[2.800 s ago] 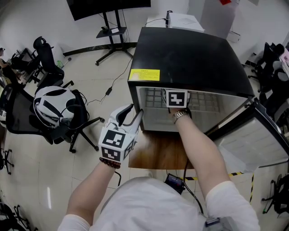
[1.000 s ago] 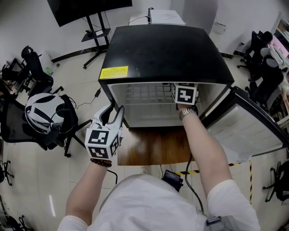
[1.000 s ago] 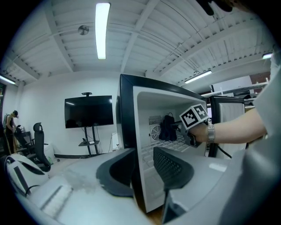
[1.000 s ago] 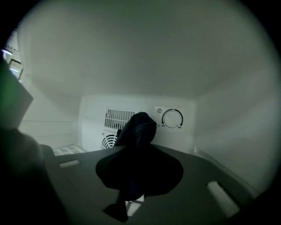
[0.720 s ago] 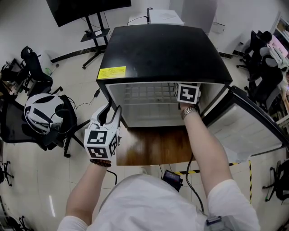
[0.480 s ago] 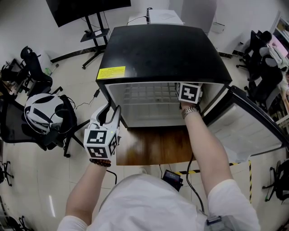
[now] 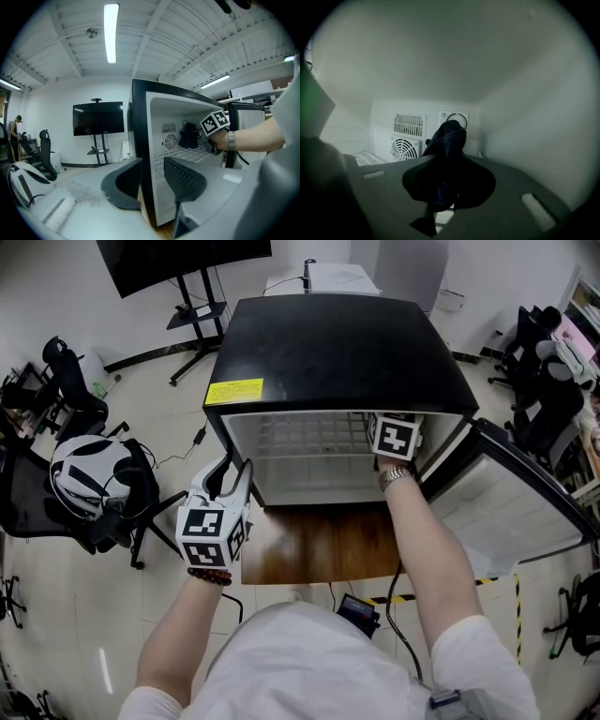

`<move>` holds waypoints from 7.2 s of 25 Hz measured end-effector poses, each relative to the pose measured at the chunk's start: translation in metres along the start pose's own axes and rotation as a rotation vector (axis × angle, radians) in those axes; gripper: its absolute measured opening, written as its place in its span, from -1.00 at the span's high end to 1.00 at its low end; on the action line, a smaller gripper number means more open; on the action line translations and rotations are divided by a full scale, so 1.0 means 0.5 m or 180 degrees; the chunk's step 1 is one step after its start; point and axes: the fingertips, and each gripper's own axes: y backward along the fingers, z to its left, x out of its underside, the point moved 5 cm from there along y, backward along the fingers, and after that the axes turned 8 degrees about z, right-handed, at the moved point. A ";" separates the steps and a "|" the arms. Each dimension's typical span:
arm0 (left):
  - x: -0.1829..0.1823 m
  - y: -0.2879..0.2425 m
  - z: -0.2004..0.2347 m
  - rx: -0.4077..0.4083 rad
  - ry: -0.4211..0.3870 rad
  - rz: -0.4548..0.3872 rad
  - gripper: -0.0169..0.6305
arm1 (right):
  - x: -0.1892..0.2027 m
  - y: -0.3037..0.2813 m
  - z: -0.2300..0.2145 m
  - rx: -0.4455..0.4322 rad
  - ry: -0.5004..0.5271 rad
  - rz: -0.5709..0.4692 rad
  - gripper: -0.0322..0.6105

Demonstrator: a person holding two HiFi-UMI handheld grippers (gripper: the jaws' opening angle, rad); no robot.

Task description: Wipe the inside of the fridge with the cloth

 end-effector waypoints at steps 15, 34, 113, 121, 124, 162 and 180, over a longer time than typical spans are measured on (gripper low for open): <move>-0.002 0.004 0.012 0.0049 0.0074 -0.0116 0.50 | -0.012 0.132 0.180 -0.0743 0.0287 -0.0412 0.73; 0.000 -0.002 0.016 0.0201 0.0051 -0.0088 0.44 | 0.011 0.074 0.488 -0.1483 0.0899 -0.0070 0.73; 0.000 -0.004 0.016 0.0156 0.0134 -0.0111 0.43 | 0.011 0.178 0.305 -0.1175 0.0663 -0.0148 0.74; 0.000 -0.002 0.014 0.0192 0.0116 -0.0115 0.43 | 0.037 0.207 0.439 -0.1547 0.0828 -0.0149 0.74; 0.001 0.000 0.016 0.0207 0.0109 -0.0125 0.43 | 0.066 0.208 0.474 -0.1614 0.0949 -0.0053 0.74; 0.012 0.007 0.003 0.0407 0.0259 -0.0179 0.44 | 0.143 0.191 0.110 -0.0290 0.0686 0.0334 0.74; 0.019 -0.003 -0.118 0.0775 0.0179 -0.0109 0.49 | 0.134 0.213 0.031 -0.0425 0.0509 0.0223 0.74</move>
